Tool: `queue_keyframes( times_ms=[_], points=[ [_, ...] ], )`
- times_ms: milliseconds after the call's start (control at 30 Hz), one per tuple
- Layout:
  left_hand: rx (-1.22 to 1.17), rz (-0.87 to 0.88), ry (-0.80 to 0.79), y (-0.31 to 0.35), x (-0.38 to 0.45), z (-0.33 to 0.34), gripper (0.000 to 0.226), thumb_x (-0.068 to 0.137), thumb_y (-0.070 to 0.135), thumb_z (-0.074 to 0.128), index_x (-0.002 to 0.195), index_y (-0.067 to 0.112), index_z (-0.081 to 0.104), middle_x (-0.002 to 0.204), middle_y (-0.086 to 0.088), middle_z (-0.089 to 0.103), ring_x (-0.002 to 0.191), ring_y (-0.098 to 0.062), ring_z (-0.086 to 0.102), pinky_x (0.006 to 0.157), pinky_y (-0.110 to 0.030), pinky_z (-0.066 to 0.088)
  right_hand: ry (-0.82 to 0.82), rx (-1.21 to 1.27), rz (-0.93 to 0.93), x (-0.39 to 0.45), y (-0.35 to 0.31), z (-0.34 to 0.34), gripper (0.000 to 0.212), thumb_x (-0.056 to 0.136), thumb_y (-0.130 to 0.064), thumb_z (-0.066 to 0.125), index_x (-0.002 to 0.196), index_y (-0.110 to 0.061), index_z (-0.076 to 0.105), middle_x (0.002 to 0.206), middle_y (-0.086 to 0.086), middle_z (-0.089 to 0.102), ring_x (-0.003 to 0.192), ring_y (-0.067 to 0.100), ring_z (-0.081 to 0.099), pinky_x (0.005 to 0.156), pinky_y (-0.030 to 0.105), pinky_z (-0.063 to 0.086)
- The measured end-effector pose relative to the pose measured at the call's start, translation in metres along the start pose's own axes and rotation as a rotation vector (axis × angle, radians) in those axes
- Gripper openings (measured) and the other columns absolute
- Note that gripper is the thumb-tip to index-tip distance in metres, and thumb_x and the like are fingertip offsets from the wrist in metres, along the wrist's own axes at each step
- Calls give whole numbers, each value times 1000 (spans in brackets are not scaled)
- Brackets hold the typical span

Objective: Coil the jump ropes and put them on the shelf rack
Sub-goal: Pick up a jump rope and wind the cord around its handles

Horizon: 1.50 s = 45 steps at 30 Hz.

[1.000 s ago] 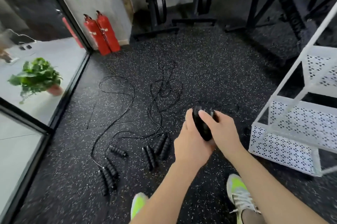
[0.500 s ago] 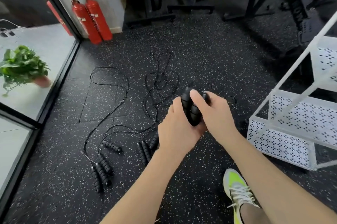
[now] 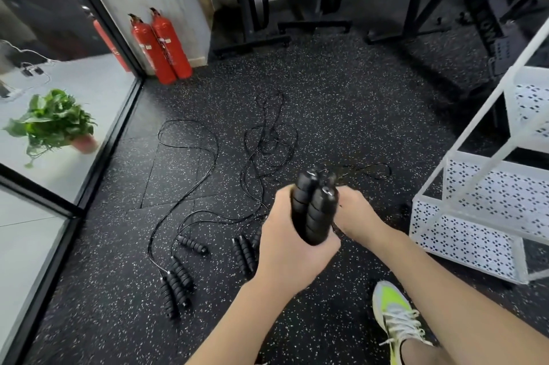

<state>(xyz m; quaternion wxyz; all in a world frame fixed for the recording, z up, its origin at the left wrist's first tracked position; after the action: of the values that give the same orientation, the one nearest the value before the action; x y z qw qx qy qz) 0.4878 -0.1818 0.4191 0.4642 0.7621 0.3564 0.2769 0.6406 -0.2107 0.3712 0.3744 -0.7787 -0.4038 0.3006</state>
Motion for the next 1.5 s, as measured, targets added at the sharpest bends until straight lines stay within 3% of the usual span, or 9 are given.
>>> queue_keyframes(
  times_ms=[100, 233, 333, 567, 633, 767, 1100, 1333, 1500],
  points=[
    [-276, -122, 154, -8, 16, -8, 46, 78, 15, 83, 109, 30, 54, 96, 15, 71, 85, -12, 69, 70, -18, 55, -12, -120, 22, -1, -3, 10, 44, 106, -42, 42, 68, -21, 45, 64, -1, 57, 61, 22, 55, 60, 34, 39],
    [-667, -360, 189, -31, 41, -1, 42, 73, 23, 79, 107, 25, 55, 102, 3, 76, 90, -30, 71, 81, -49, 61, -97, -335, -115, -12, -31, 20, 7, 104, -27, 45, 104, -25, 38, 91, -1, 61, 86, 29, 63, 69, 40, 46],
    [-784, -401, 135, -33, 51, 2, 45, 68, 22, 81, 105, 24, 56, 104, -16, 73, 91, -33, 68, 86, -56, 58, -195, -473, -158, -14, -32, 25, 66, 98, -14, 51, 155, -22, 18, 138, -1, 52, 112, 28, 61, 80, 37, 47],
    [-969, -403, 122, -30, 62, 3, 43, 72, 4, 74, 106, 13, 49, 79, -10, 63, 69, -28, 65, 70, -44, 58, -241, -449, -240, -24, -34, 25, 43, 102, -28, 50, 143, -24, 39, 121, -3, 60, 100, 22, 63, 78, 35, 48],
    [-1081, -378, 97, -27, 66, -3, 41, 77, 0, 70, 108, 13, 46, 76, -8, 60, 60, -21, 57, 59, -35, 55, -230, -307, -242, -24, -26, 25, 10, 102, -35, 52, 107, -27, 56, 92, -7, 64, 74, 11, 60, 65, 31, 45],
    [-1281, -314, 85, -22, 74, -33, 36, 76, 4, 65, 107, 11, 46, 75, -5, 57, 55, -12, 48, 48, -23, 47, -269, -216, -31, -14, 20, 21, 41, 100, -50, 54, 82, -15, 63, 59, -6, 51, 46, 5, 40, 50, 25, 37],
    [-414, -451, -209, -50, 60, -34, 57, 65, 14, 78, 119, 21, 60, 90, -3, 64, 73, -17, 57, 66, -34, 52, 306, -246, 187, 10, 45, -41, 44, 93, -53, 65, 69, -17, 61, 52, 0, 57, 52, 16, 54, 51, 27, 39],
    [-40, -293, -172, -41, 55, -5, 36, 75, 18, 80, 103, 25, 60, 87, 8, 69, 72, -6, 60, 66, -22, 50, 198, 24, 33, 13, -10, -22, 21, 88, -20, 73, 72, -22, 58, 63, -12, 60, 58, 7, 50, 54, 15, 37],
    [-120, -304, -267, -41, 57, 5, 40, 71, 15, 80, 105, 26, 62, 86, 8, 67, 73, -8, 59, 70, -29, 51, 77, 256, -15, 10, -20, -16, 13, 84, 1, 62, 87, -11, 60, 55, -17, 53, 58, 11, 45, 67, 35, 39]
  ],
)
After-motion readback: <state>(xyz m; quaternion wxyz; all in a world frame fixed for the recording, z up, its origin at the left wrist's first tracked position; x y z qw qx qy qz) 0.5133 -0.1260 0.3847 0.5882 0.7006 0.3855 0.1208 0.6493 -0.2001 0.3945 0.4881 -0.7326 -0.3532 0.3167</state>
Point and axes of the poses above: each hand's wrist, its own x-axis towards the middle knuckle, its own z-axis out of the palm, y = z × x, the point moved 6 cm from there along x, towards the middle knuckle
